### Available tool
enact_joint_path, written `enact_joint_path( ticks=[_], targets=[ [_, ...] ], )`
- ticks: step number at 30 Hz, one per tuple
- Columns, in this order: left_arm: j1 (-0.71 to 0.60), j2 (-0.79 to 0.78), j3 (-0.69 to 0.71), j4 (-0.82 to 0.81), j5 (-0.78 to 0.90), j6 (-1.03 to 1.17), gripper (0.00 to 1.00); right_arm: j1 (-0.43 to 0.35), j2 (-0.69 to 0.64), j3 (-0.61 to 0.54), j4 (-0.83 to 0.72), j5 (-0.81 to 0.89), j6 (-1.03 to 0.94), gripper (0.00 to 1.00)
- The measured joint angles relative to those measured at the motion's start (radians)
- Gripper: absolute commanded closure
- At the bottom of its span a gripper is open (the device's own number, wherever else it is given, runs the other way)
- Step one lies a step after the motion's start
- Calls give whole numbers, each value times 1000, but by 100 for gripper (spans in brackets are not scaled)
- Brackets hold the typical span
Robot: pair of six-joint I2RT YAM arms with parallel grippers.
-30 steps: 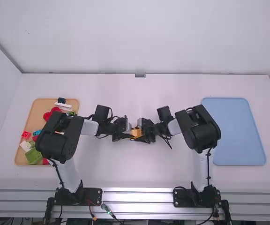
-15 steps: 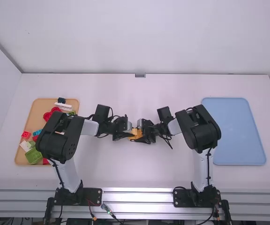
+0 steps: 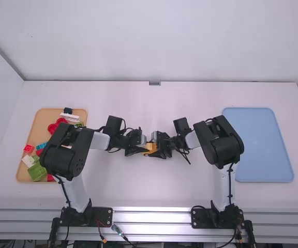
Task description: Assemble lego blocks to make yellow taxi
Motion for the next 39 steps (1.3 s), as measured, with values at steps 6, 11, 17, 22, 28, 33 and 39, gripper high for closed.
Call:
enact_joint_path(
  ticks=[6, 11, 17, 22, 28, 33, 39],
  targets=[
    [0, 0, 0, 0, -3, 2, 72, 0, 0, 0, 0, 0, 0, 44],
    [-1, -2, 0, -2, -8, 2, 61, 0, 0, 0, 0, 1, 0, 44],
    [2, -2, 0, -4, -8, 2, 59, 0, 0, 0, 1, 1, 2, 42],
    [2, -11, 0, -12, -18, 1, 55, 0, 0, 0, 0, 0, 3, 42],
    [2, -48, -3, -27, -62, -6, 52, 0, 0, 0, -2, 0, 3, 42],
    [3, -101, -5, -34, -40, -7, 57, 0, 0, 0, -2, 0, 4, 42],
    [3, -118, -6, -35, -24, -6, 76, 0, 0, 0, -2, 0, 4, 42]
  ],
)
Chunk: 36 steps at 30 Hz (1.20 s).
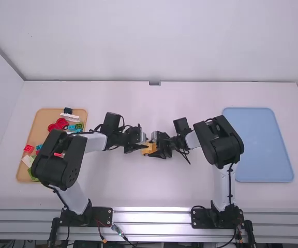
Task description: Assemble lego blocks to make yellow taxi
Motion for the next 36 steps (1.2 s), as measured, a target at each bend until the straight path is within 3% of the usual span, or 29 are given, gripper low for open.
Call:
enact_joint_path(
  ticks=[2, 6, 8, 36],
  targets=[
    [0, 0, 0, -3, 5, 1, 85, 0, 0, 0, 0, 0, 0, 42],
    [0, 0, 0, -6, 20, 1, 90, 0, 0, 0, 0, 0, 0, 42],
    [0, 0, 0, -6, 32, -2, 98, 0, 0, 0, 0, 0, 0, 42],
    [-42, 55, 0, 59, 5, -52, 98, 0, 0, 0, -3, -1, 0, 42]
  ],
)
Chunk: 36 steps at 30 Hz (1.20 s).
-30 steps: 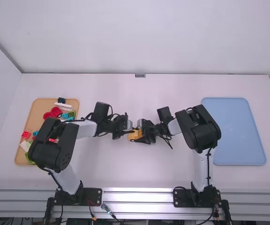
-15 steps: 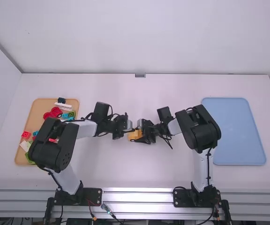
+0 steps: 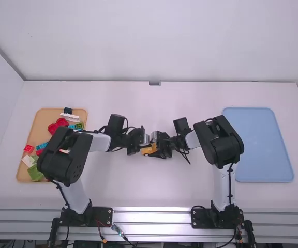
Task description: Assemble lego blocks to make yellow taxi
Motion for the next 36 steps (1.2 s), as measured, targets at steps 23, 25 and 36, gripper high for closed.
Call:
enact_joint_path(
  ticks=[23, 25, 36],
  targets=[
    [1, -17, 11, -100, -86, -6, 98, 0, 0, 0, 0, 1, -4, 42],
    [1, -17, 11, -100, -86, -6, 98, 0, 0, 0, 0, 1, -4, 42],
    [0, -10, 18, -100, -95, 2, 98, 0, 0, 0, 3, 4, -4, 42]
  ],
)
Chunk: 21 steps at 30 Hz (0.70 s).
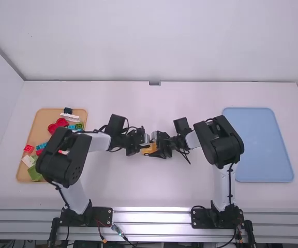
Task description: Assemble lego blocks to make yellow taxi
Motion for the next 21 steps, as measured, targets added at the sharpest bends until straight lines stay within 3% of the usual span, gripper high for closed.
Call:
enact_joint_path(
  ticks=[21],
  targets=[
    [1, -2, 74, -107, -39, -20, 98, -5, 0, 6, 6, 15, 19, 42]
  ],
)
